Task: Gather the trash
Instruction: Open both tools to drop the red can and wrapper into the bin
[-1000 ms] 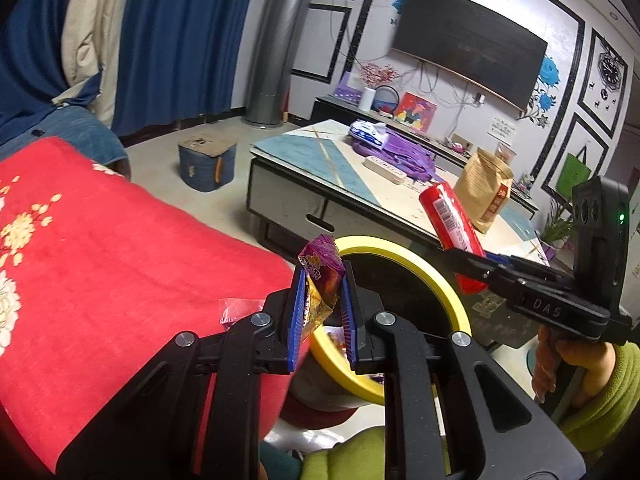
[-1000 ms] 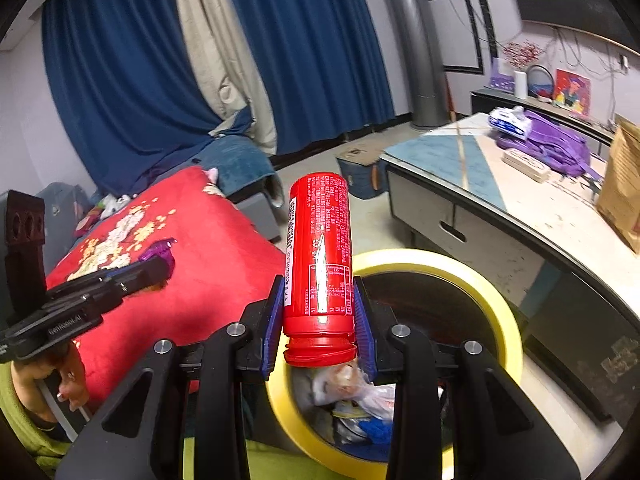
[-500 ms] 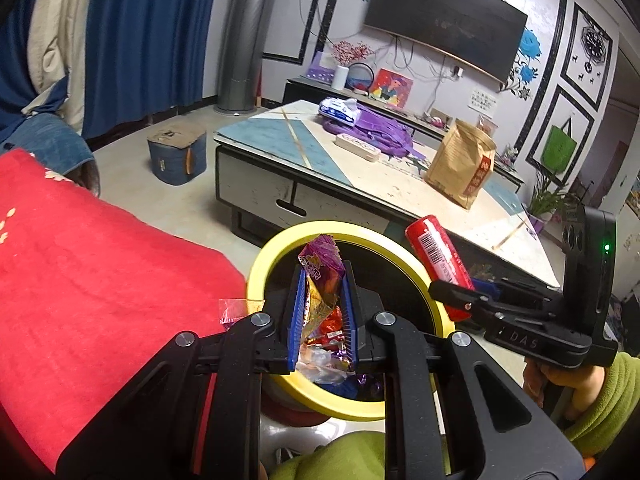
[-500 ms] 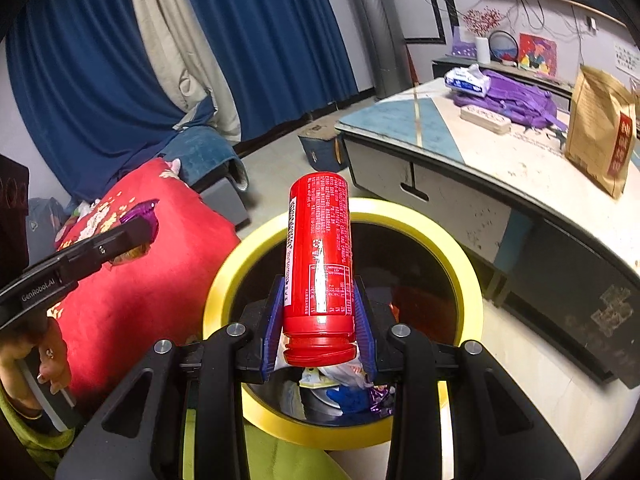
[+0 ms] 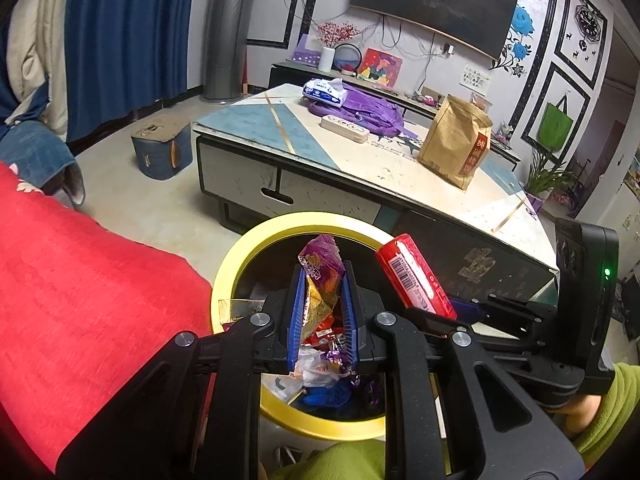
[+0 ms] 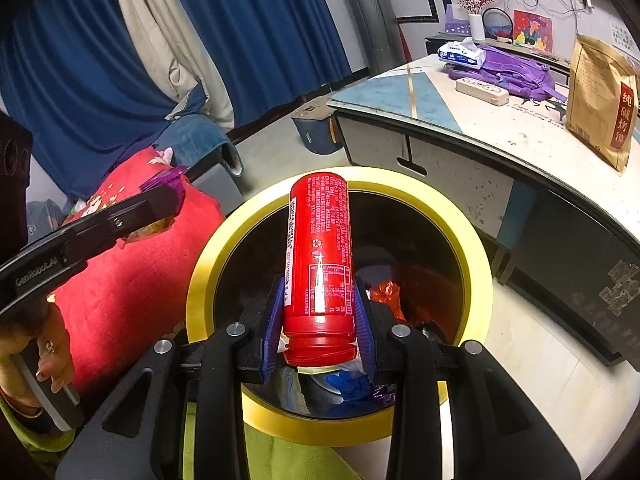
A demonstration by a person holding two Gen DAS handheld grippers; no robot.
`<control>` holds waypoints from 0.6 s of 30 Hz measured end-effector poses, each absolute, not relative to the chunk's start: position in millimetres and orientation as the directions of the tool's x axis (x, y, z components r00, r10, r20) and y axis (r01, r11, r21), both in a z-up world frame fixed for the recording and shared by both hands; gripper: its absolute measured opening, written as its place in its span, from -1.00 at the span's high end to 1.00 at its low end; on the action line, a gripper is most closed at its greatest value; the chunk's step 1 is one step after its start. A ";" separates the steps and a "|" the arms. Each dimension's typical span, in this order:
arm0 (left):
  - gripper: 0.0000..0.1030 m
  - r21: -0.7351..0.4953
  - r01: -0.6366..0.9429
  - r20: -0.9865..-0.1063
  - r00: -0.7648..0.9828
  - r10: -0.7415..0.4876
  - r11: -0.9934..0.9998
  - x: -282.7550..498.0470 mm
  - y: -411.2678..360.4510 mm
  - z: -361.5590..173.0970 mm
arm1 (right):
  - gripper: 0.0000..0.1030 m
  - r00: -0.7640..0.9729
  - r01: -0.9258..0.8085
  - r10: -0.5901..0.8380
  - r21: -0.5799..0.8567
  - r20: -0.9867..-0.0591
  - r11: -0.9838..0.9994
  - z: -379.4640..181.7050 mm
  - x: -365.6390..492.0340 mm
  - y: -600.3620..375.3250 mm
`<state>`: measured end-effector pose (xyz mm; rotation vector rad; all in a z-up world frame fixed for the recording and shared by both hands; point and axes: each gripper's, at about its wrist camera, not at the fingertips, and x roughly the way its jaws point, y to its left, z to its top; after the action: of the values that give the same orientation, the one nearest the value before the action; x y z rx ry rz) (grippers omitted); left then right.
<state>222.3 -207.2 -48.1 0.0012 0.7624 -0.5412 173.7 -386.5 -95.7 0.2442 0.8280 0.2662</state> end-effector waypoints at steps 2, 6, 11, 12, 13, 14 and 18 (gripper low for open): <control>0.77 -0.191 0.466 -0.659 0.591 -0.465 0.864 225.0 -208.9 -48.1 | 0.40 0.643 -0.135 0.328 0.319 -0.692 0.938 -97.3 173.9 -385.9; 0.60 -0.204 0.459 -0.656 0.592 -0.468 0.865 231.9 -211.7 -46.5 | 0.39 0.633 -0.119 0.337 0.342 -0.697 0.932 -101.7 175.6 -388.3; 0.11 -0.216 0.447 -0.647 0.601 -0.470 0.868 238.1 -211.9 -43.4 | 0.08 0.652 -0.087 0.312 0.340 -0.691 0.936 -100.0 173.7 -397.4; 0.03 -0.219 0.444 -0.647 0.601 -0.470 0.869 239.0 -211.8 -43.4 | 0.07 0.658 -0.080 0.302 0.334 -0.690 0.939 -99.1 172.1 -399.8; -0.03 -0.220 0.440 -0.647 0.602 -0.468 0.870 238.9 -210.4 -43.2 | 0.06 0.660 -0.078 0.296 0.330 -0.690 0.941 -98.2 170.8 -400.8; -0.11 -0.221 0.439 -0.646 0.603 -0.468 0.871 238.7 -210.2 -42.9 | 0.03 0.662 -0.071 0.290 0.327 -0.691 0.942 -97.8 169.1 -403.2; -0.53 -0.229 0.423 -0.650 0.605 -0.461 0.877 237.3 -203.6 -42.4 | -0.20 0.675 -0.049 0.261 0.311 -0.690 0.949 -93.6 159.7 -411.1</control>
<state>237.3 -203.6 -42.4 -0.0533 0.7668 -0.5114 159.7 -411.1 -93.6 0.2780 0.8138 0.1765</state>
